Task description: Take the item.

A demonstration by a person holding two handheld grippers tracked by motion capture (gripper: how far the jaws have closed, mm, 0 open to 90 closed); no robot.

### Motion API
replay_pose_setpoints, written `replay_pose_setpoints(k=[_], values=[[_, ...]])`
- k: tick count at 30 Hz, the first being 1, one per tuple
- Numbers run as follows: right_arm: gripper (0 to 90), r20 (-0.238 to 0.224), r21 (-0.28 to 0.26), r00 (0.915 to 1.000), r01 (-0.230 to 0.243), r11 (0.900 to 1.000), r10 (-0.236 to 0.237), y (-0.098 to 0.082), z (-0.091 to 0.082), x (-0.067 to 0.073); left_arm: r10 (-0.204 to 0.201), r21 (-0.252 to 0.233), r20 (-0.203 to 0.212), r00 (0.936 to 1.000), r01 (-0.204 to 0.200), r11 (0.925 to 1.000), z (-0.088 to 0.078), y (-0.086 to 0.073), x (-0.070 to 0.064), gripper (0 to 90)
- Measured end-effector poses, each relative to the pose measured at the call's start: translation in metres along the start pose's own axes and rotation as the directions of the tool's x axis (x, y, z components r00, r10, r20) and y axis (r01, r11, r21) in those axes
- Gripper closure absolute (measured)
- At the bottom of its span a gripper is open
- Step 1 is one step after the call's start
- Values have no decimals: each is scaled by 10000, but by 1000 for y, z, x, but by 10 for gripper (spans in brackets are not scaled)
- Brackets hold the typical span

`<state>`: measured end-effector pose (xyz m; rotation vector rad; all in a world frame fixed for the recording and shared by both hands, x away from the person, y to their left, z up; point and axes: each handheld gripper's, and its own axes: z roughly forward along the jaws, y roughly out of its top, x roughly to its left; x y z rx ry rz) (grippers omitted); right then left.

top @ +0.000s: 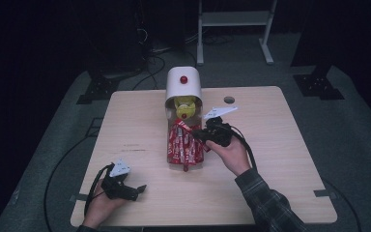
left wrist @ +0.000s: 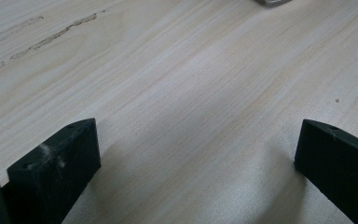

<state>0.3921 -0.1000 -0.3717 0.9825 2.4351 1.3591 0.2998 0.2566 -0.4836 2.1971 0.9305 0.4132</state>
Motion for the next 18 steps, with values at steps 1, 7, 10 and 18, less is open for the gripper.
replay_pose_setpoints(k=[1,7,10,18], values=[[854,0,0,10000,0,10000,0,0,0,0,0,0,0,10000,0,10000,0,0,0,0],[854,179,-52,9997,-139,9999,140,-7,-12,-8,5,2,4,10000,-5,10000,0,0,0,0],[854,277,-88,9994,-198,9998,201,-12,-20,-13,8,1,1,10000,-8,10000,0,0,0,0],[854,490,-211,9981,-369,9991,379,-25,-36,-24,40,28,0,10000,-40,10000,0,0,0,0]])
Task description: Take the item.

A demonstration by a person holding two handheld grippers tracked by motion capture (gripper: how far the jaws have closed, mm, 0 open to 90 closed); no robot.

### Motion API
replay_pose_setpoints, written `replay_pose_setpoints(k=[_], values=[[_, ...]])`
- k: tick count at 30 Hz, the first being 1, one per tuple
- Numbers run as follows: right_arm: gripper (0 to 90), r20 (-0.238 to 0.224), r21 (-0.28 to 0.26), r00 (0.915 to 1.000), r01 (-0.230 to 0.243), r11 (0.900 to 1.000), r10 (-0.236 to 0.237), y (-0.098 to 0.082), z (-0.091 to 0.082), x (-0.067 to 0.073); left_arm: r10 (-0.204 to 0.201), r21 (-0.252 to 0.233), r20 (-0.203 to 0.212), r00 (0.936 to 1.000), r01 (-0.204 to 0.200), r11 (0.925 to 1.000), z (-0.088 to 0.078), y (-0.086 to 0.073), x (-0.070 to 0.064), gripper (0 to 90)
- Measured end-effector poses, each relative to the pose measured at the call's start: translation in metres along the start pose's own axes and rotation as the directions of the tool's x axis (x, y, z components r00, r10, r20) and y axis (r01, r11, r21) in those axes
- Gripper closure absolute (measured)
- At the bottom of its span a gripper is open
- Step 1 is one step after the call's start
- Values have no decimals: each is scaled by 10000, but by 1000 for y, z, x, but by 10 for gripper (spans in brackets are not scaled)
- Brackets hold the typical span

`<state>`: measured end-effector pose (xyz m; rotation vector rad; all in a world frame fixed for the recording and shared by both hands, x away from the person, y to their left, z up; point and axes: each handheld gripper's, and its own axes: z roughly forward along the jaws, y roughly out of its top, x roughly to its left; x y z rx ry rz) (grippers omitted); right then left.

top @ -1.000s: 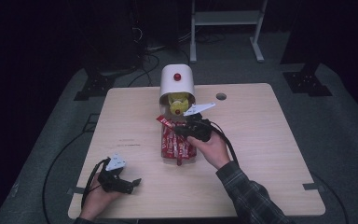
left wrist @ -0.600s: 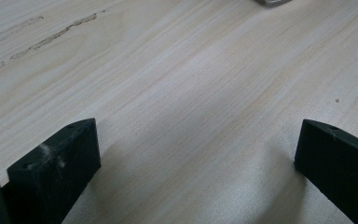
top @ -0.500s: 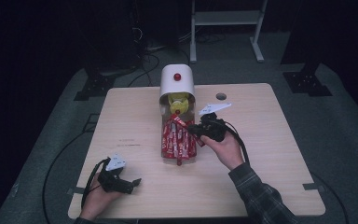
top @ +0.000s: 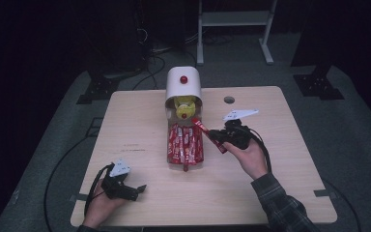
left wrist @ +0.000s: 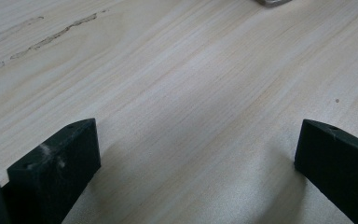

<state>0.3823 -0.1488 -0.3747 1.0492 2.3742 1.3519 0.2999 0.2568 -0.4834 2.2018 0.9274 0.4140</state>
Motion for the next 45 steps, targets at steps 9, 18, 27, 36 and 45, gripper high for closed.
replay_pose_setpoints(k=[9,18,27,36,45], values=[[854,229,22,9996,-135,9999,134,-11,-14,-10,-30,-10,3,10000,30,10000,0,0,0,0],[853,544,180,9982,-276,9995,266,-27,-26,-21,-27,20,13,10000,27,10000,0,0,0,0],[853,806,506,9957,-498,9975,456,-43,-25,-33,-37,2,11,10000,37,10000,0,0,0,0],[853,1039,921,9931,-637,9937,540,-55,-14,-43,-17,11,13,10000,17,10000,0,0,0,0],[853,1162,1333,9909,-830,9876,676,-67,0,-52,-13,24,14,10000,13,10000,0,0,0,0]])
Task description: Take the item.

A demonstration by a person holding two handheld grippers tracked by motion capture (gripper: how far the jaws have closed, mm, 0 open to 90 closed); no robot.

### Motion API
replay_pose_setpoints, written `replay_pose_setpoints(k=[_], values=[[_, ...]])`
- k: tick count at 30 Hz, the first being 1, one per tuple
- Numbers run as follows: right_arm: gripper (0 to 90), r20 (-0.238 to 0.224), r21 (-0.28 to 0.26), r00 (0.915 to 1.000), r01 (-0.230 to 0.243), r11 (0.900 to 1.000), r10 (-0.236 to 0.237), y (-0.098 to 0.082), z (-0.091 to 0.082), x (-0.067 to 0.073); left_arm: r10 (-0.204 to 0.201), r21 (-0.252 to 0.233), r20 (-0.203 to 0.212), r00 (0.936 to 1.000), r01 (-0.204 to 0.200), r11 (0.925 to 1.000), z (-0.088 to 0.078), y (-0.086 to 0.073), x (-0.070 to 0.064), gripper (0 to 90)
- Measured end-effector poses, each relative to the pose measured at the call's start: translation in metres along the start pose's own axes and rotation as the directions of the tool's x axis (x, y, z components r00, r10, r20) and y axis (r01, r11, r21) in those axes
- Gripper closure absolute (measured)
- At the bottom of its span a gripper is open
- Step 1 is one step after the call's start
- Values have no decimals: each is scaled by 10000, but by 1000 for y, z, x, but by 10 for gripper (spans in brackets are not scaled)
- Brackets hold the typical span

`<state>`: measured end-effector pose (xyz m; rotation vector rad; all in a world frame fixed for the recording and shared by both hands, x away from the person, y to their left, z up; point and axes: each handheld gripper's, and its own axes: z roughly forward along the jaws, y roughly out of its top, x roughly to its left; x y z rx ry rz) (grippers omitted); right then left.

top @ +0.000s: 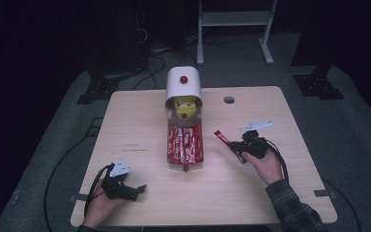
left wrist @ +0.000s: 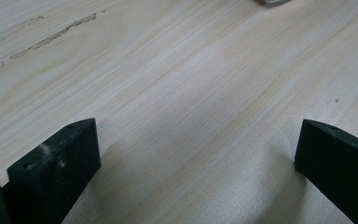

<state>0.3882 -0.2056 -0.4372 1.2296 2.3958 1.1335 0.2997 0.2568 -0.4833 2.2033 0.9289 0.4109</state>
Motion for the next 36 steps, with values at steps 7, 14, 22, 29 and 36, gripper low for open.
replay_pose_setpoints(k=[7,14,22,29,36], values=[[850,21,350,10000,-45,9994,44,-5,13,-2,-1,-14,0,10000,1,10000,0,0,0,0],[845,46,664,10000,-40,9978,37,-7,21,-2,-3,-12,0,10000,3,10000,0,0,0,0],[755,30,644,9999,-124,9978,122,-8,20,-4,-1,-2,-1,10000,1,10000,0,0,0,0],[525,181,359,9997,-187,9992,180,-8,9,-3,-14,-4,-4,10000,14,10000,0,0,0,0],[297,274,-2,9995,-168,9999,168,-17,-9,-4,-20,-5,-9,10000,20,10000,1,0,0,0]])
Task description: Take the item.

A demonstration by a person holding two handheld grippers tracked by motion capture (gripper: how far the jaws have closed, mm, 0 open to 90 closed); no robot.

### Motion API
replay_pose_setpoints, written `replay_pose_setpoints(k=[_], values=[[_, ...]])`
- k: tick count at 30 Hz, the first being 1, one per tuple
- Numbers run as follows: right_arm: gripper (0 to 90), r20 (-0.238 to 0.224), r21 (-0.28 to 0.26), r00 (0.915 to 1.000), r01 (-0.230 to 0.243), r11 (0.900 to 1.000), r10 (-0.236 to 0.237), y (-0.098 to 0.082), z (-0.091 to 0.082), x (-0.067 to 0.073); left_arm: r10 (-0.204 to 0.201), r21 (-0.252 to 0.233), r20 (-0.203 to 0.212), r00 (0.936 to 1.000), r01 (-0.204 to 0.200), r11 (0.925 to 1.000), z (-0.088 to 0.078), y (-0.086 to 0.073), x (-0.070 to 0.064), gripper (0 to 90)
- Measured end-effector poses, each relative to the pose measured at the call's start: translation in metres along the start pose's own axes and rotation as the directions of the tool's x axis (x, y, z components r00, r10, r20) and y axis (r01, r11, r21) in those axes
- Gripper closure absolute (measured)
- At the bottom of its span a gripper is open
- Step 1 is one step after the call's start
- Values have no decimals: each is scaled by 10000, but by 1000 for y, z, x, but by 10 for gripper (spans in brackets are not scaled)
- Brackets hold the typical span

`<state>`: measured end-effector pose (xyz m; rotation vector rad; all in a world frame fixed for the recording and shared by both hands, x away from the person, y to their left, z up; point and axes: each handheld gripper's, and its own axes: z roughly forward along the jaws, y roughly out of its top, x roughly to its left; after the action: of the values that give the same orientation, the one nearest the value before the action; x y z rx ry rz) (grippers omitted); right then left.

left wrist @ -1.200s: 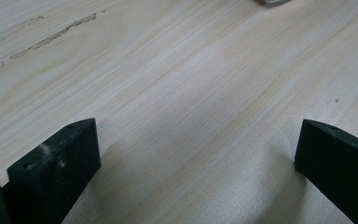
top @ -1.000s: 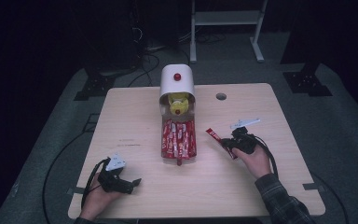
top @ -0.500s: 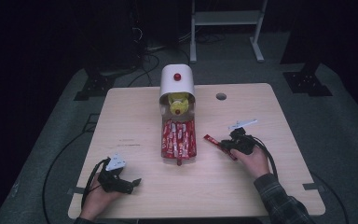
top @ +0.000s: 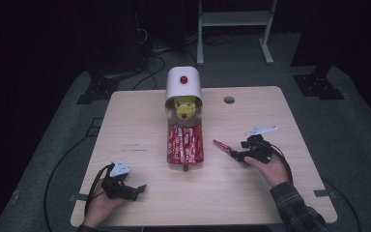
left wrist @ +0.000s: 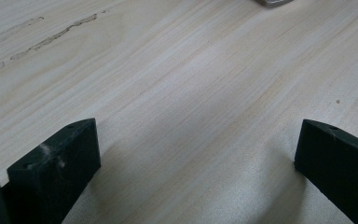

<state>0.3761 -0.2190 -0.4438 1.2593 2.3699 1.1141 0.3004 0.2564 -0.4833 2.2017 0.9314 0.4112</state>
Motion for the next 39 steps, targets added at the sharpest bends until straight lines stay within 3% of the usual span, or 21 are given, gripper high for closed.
replay_pose_setpoints(k=[11,21,29,39], values=[[164,42,-496,9997,247,9985,-246,-16,-25,0,-32,-12,-28,10000,32,10000,0,0,0,0],[161,252,-516,9989,415,9978,-403,-31,-37,1,-30,-9,-25,10000,30,10000,0,0,0,0],[161,322,-472,9992,257,9986,-242,-47,-47,-1,0,-8,-31,10000,0,10000,0,0,0,0],[150,653,-47,9975,291,9996,-287,-72,-54,-1,19,-29,4,10000,-19,10000,1,0,0,0]])
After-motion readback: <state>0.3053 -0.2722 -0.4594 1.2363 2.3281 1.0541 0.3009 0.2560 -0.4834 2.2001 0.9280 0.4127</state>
